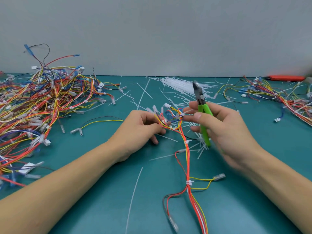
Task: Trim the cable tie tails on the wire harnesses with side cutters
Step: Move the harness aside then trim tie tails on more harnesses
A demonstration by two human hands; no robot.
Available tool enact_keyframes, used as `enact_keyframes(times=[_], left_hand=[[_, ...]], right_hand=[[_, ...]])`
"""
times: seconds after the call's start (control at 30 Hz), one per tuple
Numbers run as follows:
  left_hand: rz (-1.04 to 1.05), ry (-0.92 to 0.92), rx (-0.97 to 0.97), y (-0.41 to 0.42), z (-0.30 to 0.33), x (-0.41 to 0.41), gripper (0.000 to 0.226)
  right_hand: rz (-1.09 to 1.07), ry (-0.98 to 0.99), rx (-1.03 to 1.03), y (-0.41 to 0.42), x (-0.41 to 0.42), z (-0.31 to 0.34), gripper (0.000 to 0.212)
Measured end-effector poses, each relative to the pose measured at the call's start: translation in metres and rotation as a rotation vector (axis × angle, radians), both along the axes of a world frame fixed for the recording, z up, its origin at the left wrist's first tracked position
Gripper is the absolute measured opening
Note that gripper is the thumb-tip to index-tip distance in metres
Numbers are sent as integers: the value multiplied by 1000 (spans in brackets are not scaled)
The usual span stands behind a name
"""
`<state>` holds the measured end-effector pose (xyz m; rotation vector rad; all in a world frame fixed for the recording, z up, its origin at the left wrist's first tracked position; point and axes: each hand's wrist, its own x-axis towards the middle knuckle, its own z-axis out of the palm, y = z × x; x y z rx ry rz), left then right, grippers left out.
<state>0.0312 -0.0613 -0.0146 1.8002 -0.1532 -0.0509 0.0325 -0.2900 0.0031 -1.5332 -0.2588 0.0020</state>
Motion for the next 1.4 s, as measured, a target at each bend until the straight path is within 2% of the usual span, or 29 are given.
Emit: enact_keyframes(times=[0.07, 0.13, 0.2, 0.27, 0.4, 0.53, 0.83, 0.93, 1.03, 1.13, 1.23, 1.4], left_hand=[[42, 12, -54, -3, 0, 0, 18], [-13, 66, -155, -4, 4, 1, 25], [-74, 127, -229, -1, 8, 3, 46], [-126, 116, -225, 2, 7, 4, 54], [-144, 57, -200, 4, 4, 4, 37], [-196, 92, -256, 8, 7, 5, 19], [-210, 195, -408, 10, 5, 11, 19], [-139, 190, -505, 11, 3, 14, 10], [-77, 164, -566, 13, 4, 13, 13], [-67, 143, -576, 11, 7, 8, 15], [-52, 107, -564, 6, 11, 3, 27], [-45, 82, -556, 2, 13, 1, 23]], right_hand=[[64, 28, 62, -1, 0, 2, 25], [133, 22, 69, 0, -1, 2, 26], [181, -5, 28, 2, -4, 0, 29], [218, -37, -28, 4, -6, -2, 30], [259, -67, -81, 5, -9, -1, 29], [226, -71, -95, 7, -12, 1, 27], [138, -97, -149, 13, -20, 2, 25], [10, -230, -328, 13, -22, -1, 20], [-10, -284, -502, 9, -22, -3, 13], [22, -257, -596, 7, -20, -4, 11], [26, -232, -619, 6, -17, -5, 11], [6, -227, -635, 1, -14, -6, 14]])
